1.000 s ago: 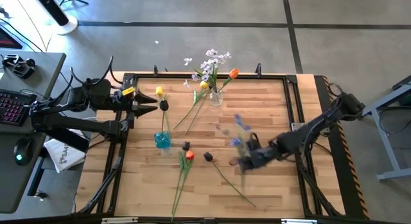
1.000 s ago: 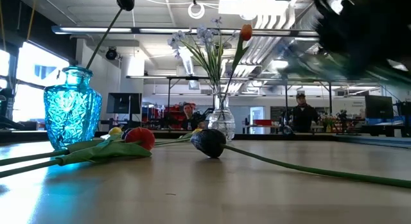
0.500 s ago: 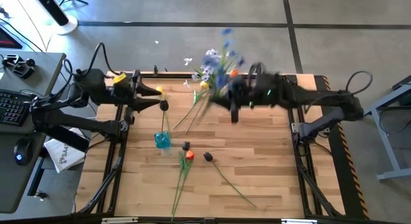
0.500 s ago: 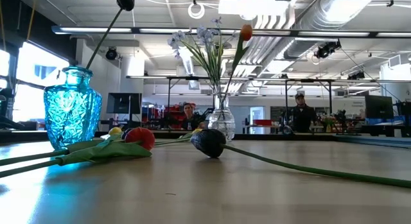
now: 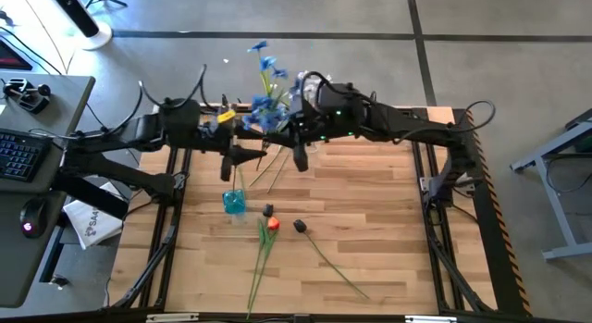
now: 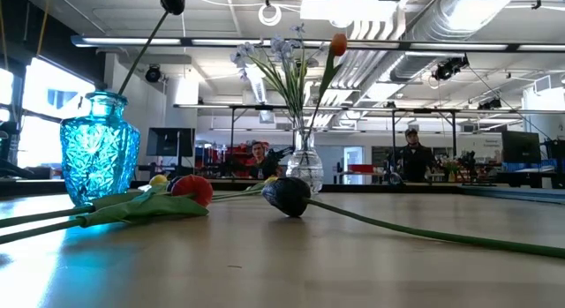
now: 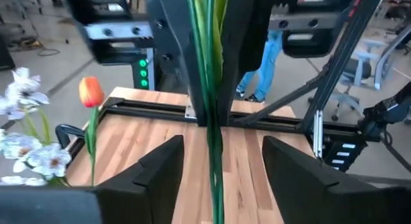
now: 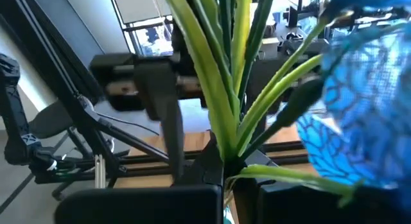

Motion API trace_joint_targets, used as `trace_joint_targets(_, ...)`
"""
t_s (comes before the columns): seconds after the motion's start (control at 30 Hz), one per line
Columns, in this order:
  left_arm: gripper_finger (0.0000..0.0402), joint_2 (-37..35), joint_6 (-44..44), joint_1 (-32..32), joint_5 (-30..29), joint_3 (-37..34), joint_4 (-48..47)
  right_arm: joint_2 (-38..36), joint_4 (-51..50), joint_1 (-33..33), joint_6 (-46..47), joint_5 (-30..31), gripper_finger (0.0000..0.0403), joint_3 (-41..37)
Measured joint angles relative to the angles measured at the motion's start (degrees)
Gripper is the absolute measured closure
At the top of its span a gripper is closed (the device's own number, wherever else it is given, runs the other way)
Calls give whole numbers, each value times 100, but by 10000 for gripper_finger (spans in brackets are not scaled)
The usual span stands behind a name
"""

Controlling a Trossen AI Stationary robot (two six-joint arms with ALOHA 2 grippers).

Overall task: Sort flowers into vase by color
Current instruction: Put the blue flowers into the blue vase

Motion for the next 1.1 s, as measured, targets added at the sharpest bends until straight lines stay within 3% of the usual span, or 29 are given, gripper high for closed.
trace_joint_targets(0.2, 211, 193, -7, 0, -23, 2, 0, 137, -67, 0, -40, -13, 402, 147)
trace_joint_targets(0.3, 255, 202, -3, 0, -43, 2, 7, 135, -98, -24, 30, -15, 400, 147)
trace_joint_targets(0.4, 324, 197, -12, 0, -43, 4, 8, 135, -121, -38, 110, -13, 386, 142)
trace_joint_targets(0.5, 387, 144, -150, 0, -53, 4, -15, 122, -113, -111, 232, -127, 351, 142)
trace_joint_targets(0.67, 397, -89, -541, -129, -275, 307, -626, -29, -173, -467, 292, -967, 254, 241)
trace_joint_targets(0.87, 400, -826, -1842, -903, -1570, 526, -2022, -392, -356, -858, -102, -1292, 161, 348)
trace_joint_targets(1.1, 401, -1546, -2943, -2894, -4003, -525, -1915, -424, -417, -1171, -470, -1292, 140, 345)
